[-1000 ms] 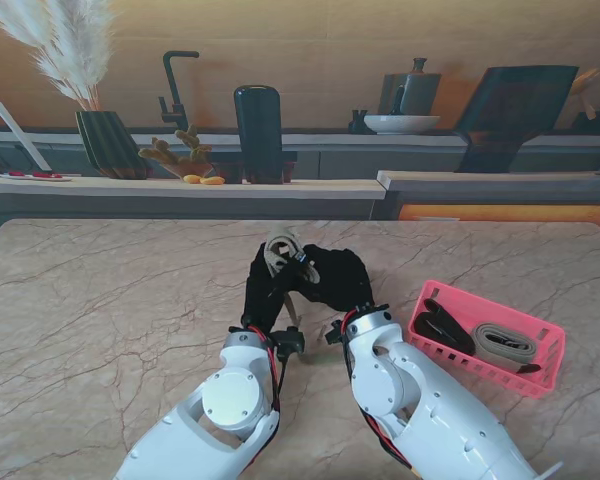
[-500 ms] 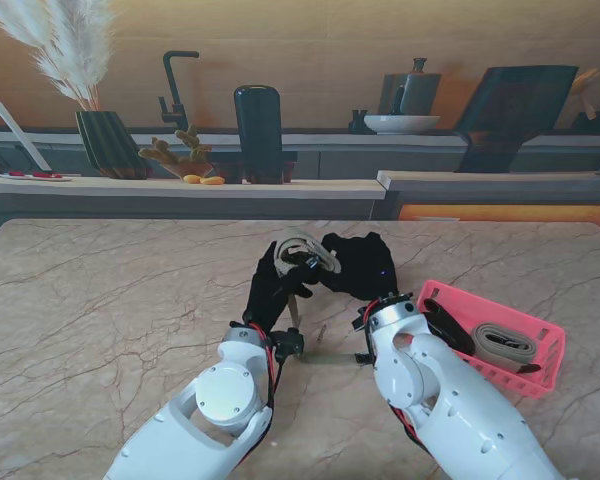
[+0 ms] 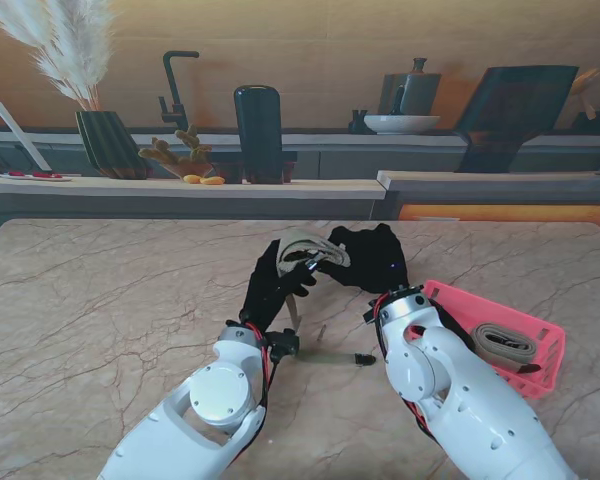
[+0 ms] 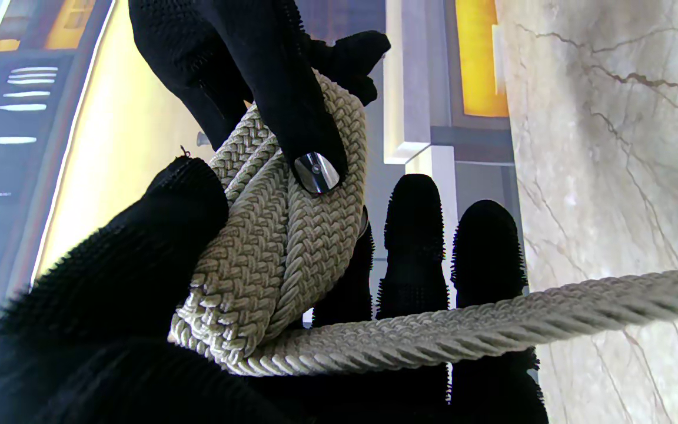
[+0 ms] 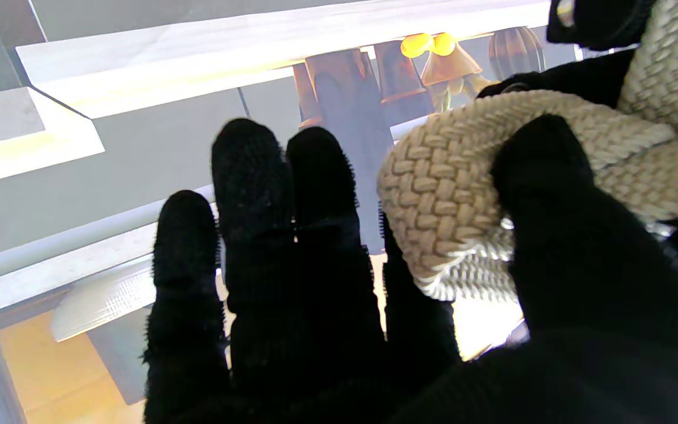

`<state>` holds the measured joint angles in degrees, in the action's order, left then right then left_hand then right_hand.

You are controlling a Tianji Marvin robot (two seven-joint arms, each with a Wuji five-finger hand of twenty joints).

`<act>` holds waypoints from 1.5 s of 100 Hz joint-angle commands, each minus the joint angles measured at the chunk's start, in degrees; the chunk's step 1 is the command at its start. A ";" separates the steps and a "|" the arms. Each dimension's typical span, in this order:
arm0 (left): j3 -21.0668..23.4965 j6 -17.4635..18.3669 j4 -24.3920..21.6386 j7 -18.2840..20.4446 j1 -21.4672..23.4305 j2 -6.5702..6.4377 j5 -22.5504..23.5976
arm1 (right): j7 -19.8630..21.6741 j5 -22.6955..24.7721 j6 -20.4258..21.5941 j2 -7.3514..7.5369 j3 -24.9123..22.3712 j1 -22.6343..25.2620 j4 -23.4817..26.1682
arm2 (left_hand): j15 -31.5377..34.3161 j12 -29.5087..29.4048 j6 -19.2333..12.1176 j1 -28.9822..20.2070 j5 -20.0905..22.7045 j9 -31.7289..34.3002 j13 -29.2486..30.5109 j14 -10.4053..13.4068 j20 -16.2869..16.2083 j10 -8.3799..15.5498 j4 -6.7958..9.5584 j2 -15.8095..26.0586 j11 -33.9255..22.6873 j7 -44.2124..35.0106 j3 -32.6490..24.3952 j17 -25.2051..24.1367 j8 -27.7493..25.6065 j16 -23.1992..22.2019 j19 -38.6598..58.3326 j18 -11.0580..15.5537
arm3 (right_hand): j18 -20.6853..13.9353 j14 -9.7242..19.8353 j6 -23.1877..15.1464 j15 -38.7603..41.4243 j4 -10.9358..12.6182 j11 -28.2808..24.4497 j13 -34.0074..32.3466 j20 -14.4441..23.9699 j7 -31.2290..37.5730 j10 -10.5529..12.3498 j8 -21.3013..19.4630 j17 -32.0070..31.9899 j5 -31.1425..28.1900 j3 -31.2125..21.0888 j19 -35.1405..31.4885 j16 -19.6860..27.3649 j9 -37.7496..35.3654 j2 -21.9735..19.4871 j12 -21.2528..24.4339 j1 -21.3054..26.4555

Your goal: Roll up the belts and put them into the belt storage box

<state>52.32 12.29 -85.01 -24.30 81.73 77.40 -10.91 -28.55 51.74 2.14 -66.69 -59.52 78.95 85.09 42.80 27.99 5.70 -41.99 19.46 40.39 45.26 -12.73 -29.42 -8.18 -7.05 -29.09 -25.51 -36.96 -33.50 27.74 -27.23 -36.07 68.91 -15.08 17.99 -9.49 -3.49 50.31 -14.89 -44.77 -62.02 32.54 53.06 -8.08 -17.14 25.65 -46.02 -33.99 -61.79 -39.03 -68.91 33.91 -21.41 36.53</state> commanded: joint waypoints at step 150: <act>-3.34 4.14 3.76 -12.72 -1.99 4.30 3.22 | 0.56 -12.45 2.10 -3.30 12.25 -3.61 -3.70 | -10.40 -3.11 -4.74 -8.58 -11.66 -6.27 -5.16 5.50 10.12 3.90 2.59 8.45 -7.28 -1.97 -6.45 4.97 4.02 11.30 -18.99 12.39 | 1.34 0.11 2.97 0.06 5.45 0.12 -1.82 0.15 2.08 -3.50 1.18 1.00 -2.85 -13.46 -1.73 -0.71 -1.53 -6.29 -0.94 7.46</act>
<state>49.53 16.87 -80.05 -36.92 79.21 80.61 -7.44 -28.47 40.53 3.86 -68.50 -48.10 75.16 80.47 28.72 24.03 3.41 -43.54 8.42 30.07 32.07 -10.00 -19.66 -6.00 -5.75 -27.13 -30.60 -34.47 -39.48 27.79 -21.65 -24.25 45.52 -5.81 18.04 -10.87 8.76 50.41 -12.51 -43.87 -62.56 32.54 53.31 -9.74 -17.44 26.40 -46.93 -42.93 -61.79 -40.31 -69.49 32.20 -22.64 40.63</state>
